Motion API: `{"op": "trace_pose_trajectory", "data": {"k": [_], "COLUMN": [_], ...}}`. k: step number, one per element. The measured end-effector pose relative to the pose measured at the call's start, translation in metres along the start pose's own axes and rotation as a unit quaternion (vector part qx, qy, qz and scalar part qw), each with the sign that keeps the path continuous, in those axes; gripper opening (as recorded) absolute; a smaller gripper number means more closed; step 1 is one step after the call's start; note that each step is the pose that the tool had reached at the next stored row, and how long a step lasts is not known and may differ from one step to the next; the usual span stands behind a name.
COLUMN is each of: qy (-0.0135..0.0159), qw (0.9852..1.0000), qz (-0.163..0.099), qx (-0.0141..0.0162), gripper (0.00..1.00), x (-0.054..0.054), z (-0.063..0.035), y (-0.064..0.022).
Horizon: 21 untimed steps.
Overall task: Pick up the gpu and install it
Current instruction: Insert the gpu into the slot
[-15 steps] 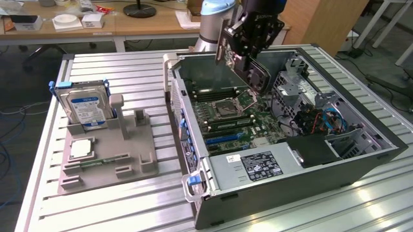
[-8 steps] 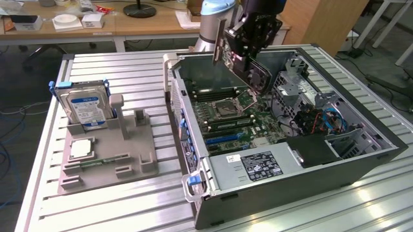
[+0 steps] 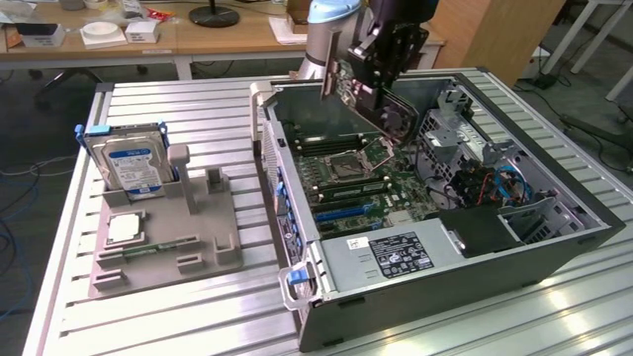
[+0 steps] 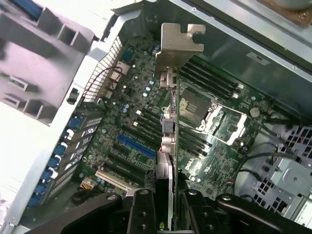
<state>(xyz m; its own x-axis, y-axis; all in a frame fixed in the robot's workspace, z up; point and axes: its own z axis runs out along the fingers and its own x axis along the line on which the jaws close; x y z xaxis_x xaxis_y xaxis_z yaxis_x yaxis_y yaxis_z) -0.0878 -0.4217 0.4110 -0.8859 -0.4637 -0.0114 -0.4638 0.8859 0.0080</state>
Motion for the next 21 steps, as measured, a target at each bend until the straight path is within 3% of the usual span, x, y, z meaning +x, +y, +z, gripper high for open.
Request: {"op": "trace_pose_trajectory", "data": {"k": [5,11,16,21], "qy": [0.0003,0.0007,0.001,0.0012], "qw": [0.9992,0.9962,0.9926,0.9876], "qz": [-0.041,-0.087,-0.122,-0.157], "qx": [-0.0005,-0.001,-0.0014,-0.0018], "gripper": [0.26,0.26,0.26,0.26], "x": [0.0,0.0,0.0,0.0], "z": [0.0002,0.0003,0.0004,0.0006], "y": [0.0,0.0,0.0,0.0]}}
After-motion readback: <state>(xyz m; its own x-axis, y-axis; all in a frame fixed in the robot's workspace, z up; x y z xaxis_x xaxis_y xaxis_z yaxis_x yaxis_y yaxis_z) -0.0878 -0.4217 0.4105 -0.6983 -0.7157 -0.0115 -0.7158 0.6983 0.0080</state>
